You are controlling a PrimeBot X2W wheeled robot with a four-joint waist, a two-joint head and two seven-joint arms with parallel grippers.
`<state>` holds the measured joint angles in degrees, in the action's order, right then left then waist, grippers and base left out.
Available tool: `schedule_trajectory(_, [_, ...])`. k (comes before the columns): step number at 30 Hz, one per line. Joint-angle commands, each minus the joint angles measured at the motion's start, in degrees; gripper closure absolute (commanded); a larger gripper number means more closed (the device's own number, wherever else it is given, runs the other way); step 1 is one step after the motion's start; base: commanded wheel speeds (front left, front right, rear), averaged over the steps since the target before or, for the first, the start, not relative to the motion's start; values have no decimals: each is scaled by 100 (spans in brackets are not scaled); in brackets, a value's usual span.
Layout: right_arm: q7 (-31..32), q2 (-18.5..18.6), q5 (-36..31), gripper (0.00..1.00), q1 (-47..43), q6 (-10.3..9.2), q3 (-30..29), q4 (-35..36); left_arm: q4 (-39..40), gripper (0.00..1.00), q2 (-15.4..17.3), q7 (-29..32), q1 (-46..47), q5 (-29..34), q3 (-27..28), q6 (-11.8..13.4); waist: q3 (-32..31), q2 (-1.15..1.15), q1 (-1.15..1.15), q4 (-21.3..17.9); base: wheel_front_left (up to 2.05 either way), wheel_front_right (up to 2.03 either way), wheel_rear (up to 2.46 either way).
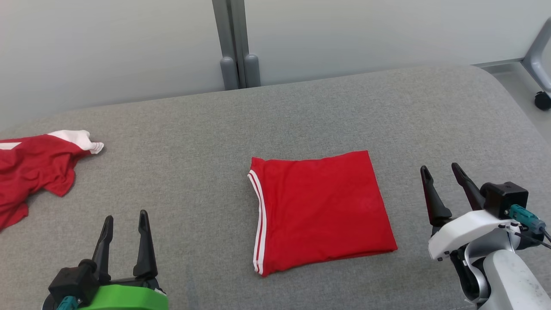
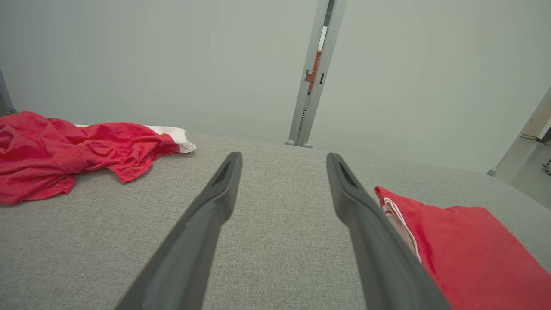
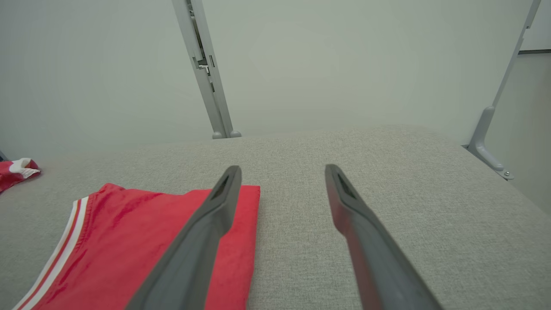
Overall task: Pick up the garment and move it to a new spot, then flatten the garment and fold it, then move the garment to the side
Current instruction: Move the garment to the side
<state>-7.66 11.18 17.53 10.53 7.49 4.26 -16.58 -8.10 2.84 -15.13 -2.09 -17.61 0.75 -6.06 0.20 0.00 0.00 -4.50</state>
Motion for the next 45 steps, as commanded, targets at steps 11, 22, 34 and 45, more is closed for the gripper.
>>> schedule_trajectory(11, [102,68,-52,0,156,-1,72,31,-6,0,12,1,123,84,-59,-40,180,0,0,141,0,0,0])
schedule_trajectory(22, [1776,144,158,0,751,-4,117,-376,192,0,12,1,455,80,-142,-84,846,0,0,610,0,0,0])
schedule_trajectory(34, [2558,-183,-70,0,1098,-2,-281,-1520,170,0,12,1,778,-84,-332,-88,1264,0,0,1118,0,0,0])
schedule_trajectory(45, [3145,-3,-311,100,1230,7,630,-1616,231,0,10,1,834,-149,-325,-40,1404,0,0,980,0,0,0])
